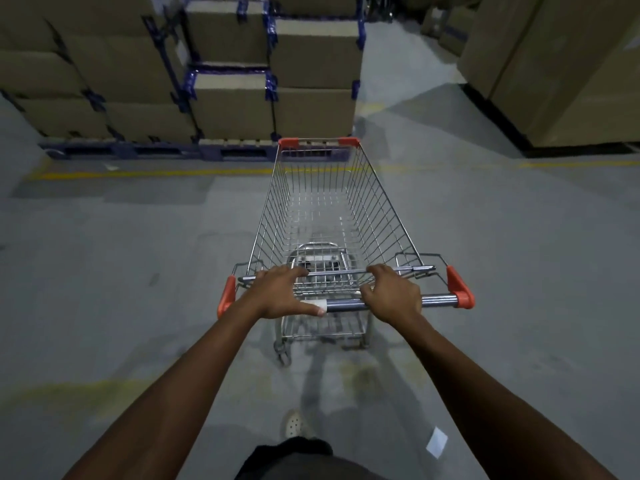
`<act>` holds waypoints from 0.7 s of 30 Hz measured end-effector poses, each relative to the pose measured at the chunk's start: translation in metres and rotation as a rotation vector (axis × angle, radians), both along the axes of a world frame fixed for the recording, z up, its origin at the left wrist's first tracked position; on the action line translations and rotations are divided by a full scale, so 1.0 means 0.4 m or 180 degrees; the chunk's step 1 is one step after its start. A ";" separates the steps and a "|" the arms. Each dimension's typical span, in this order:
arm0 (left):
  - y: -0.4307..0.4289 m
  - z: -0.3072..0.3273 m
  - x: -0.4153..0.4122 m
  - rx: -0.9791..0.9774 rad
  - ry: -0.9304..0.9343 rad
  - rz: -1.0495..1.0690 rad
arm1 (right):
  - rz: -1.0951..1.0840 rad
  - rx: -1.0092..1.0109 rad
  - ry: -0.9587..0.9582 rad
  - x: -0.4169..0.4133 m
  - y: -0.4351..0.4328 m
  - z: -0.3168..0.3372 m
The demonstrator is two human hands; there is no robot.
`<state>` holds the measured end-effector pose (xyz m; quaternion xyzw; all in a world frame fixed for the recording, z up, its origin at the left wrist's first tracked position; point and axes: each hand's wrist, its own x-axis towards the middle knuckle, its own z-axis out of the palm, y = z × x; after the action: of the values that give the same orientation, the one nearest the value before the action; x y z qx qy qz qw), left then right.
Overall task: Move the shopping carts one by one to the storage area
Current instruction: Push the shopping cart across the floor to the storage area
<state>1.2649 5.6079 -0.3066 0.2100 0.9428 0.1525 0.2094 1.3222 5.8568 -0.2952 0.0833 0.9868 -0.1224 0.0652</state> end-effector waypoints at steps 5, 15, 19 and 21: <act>-0.025 0.007 -0.149 0.0003 -0.0016 0.0167 | 0.0207 -0.0044 -0.0036 -0.184 -0.022 0.008; -0.094 -0.012 -0.410 -0.0009 0.0029 0.0564 | 0.0578 0.0021 0.0011 -0.527 -0.083 0.014; -0.119 -0.019 -0.533 -0.0003 0.0037 0.0781 | 0.0763 0.0048 0.0055 -0.690 -0.105 0.008; -0.135 -0.020 -0.602 -0.0018 0.0072 0.0894 | 0.0876 0.0028 0.0063 -0.783 -0.120 -0.001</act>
<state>1.0243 5.5537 -0.3145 0.0771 0.9656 0.1753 0.1760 1.0090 5.8086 -0.2954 -0.0538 0.9900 -0.1088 0.0713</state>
